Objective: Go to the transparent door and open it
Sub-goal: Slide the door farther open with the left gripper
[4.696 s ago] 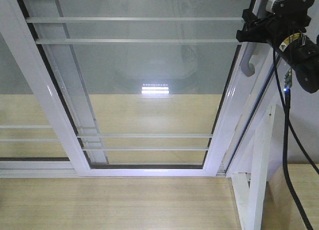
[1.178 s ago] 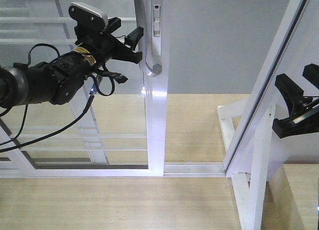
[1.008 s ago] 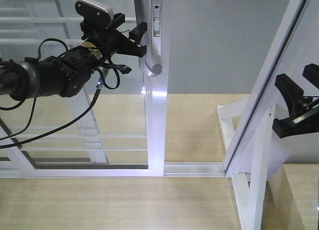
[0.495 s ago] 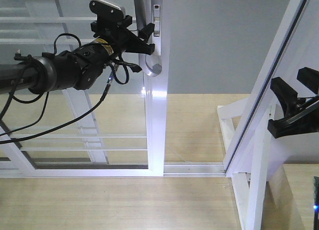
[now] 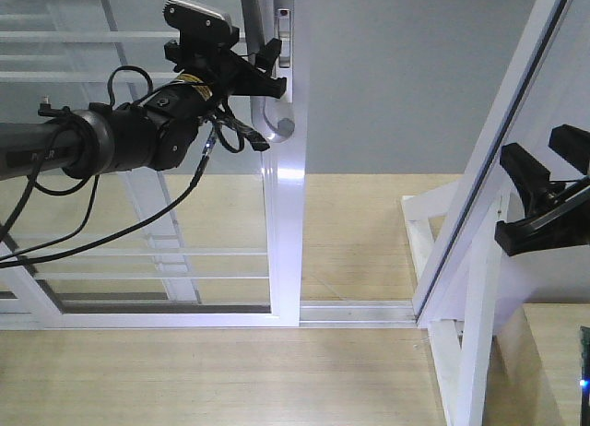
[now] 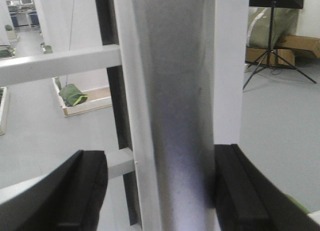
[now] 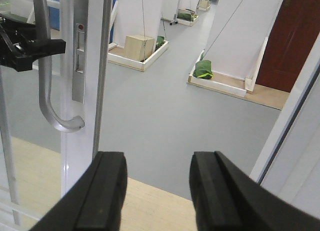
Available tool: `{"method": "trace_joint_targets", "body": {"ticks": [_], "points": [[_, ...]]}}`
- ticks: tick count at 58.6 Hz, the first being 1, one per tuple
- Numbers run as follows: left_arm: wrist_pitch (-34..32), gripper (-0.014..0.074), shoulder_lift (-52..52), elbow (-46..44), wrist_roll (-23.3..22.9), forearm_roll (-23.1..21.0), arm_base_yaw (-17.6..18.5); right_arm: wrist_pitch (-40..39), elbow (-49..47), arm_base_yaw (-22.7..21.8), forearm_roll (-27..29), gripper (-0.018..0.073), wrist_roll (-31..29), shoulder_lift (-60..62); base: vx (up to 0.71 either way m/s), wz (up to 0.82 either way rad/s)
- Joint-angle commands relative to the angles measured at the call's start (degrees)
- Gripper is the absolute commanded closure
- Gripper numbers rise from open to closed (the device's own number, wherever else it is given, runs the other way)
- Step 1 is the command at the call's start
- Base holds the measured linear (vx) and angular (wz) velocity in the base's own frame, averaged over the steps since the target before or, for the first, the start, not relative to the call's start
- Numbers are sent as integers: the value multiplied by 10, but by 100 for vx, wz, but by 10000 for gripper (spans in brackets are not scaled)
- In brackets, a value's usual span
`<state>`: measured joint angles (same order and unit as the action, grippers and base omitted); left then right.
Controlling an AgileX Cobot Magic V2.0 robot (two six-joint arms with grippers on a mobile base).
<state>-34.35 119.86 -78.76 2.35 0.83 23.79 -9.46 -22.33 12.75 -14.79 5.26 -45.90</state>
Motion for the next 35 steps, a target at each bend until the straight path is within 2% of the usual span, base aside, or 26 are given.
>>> {"method": "trace_joint_targets", "body": {"ticks": [1, 17, 28, 35], "points": [[-47, 99, -35, -20, 18, -83, -19, -47, -17, -3, 2, 186, -4, 0, 0, 0], [-5, 137, -43, -19, 18, -87, -36, -47, -17, -3, 2, 186, -4, 0, 0, 0], [1, 136, -52, -19, 21, -87, -54, -47, -17, -3, 2, 186, -4, 0, 0, 0], [38, 136, -62, -18, 30, -92, -69, -47, -17, -3, 2, 186, -4, 0, 0, 0]]}}
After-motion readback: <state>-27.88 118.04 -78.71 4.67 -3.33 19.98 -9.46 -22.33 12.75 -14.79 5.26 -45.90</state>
